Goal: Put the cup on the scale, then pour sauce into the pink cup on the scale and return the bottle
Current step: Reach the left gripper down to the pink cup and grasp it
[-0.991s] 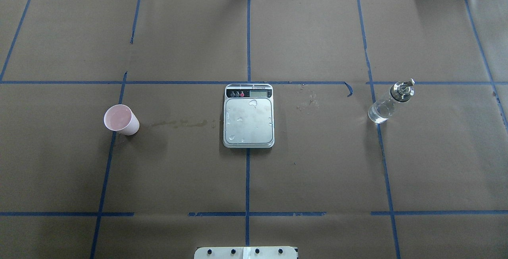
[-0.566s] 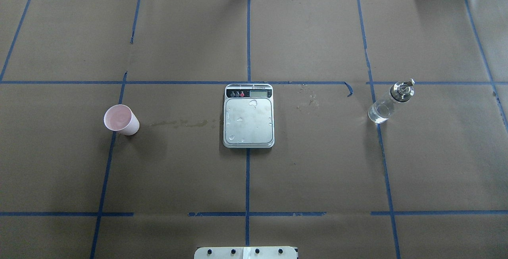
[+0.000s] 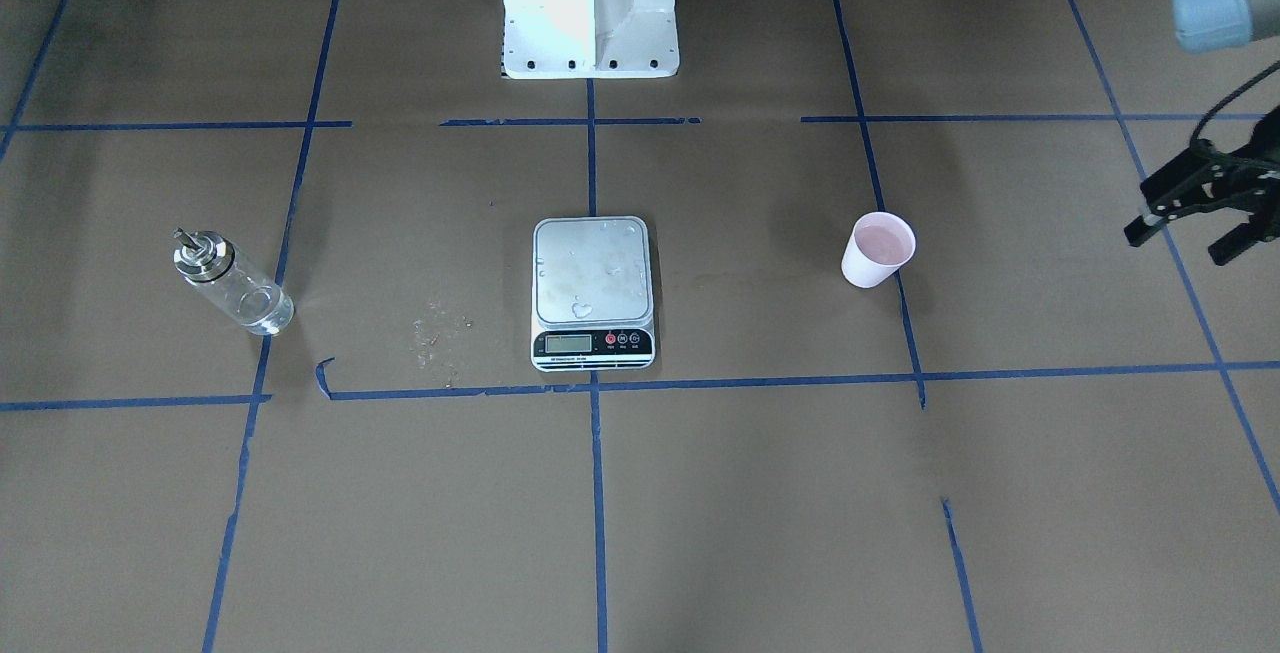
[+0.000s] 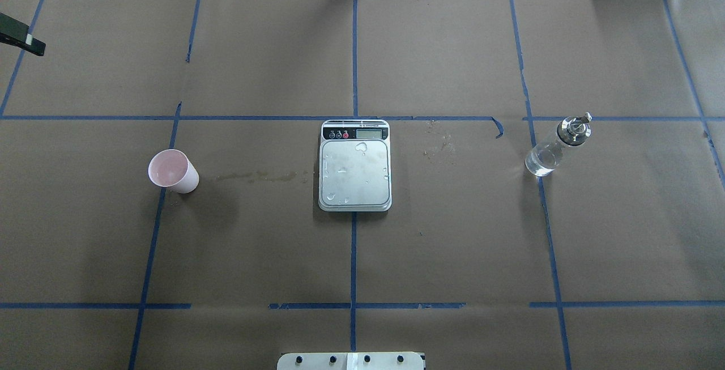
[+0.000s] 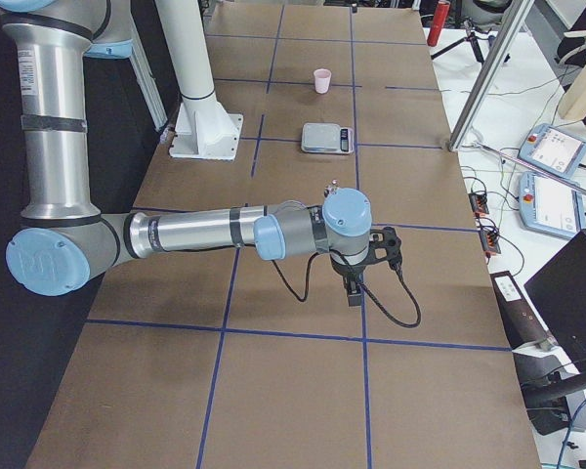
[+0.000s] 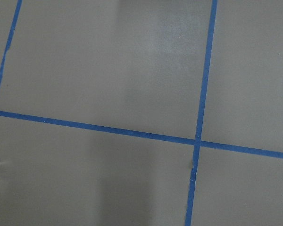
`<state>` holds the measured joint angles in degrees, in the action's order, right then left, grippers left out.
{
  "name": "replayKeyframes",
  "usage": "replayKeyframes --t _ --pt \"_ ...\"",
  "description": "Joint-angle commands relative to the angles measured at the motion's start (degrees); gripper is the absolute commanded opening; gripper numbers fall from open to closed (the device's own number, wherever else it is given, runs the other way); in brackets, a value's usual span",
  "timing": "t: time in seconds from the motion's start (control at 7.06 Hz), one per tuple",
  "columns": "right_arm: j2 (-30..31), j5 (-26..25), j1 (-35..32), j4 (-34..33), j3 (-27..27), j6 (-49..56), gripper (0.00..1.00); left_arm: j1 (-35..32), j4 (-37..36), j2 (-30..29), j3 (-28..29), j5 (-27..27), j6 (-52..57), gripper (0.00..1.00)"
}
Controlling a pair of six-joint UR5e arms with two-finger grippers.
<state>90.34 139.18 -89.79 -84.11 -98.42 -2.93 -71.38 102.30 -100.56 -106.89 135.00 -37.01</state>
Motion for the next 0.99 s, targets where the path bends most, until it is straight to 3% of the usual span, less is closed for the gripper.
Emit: replayKeyframes --t 0.0,0.14,0.42,0.85 --pt "0.0 0.2 0.1 0.3 -0.2 -0.4 1.0 11.1 0.4 3.4 -5.4 -10.9 -17.6 1.0" --pt "0.0 0.2 0.1 0.3 -0.5 -0.5 1.0 16.4 0.4 3.4 -5.8 -14.8 -24.7 0.99" --pt "-0.1 0.2 0.1 0.2 -0.5 -0.6 1.0 22.5 0.9 3.5 -5.2 -17.7 -30.6 0.98" --pt "-0.2 0.2 0.1 0.3 -0.6 -0.6 1.0 24.2 1.7 3.0 -1.8 -19.6 -31.0 0.98"
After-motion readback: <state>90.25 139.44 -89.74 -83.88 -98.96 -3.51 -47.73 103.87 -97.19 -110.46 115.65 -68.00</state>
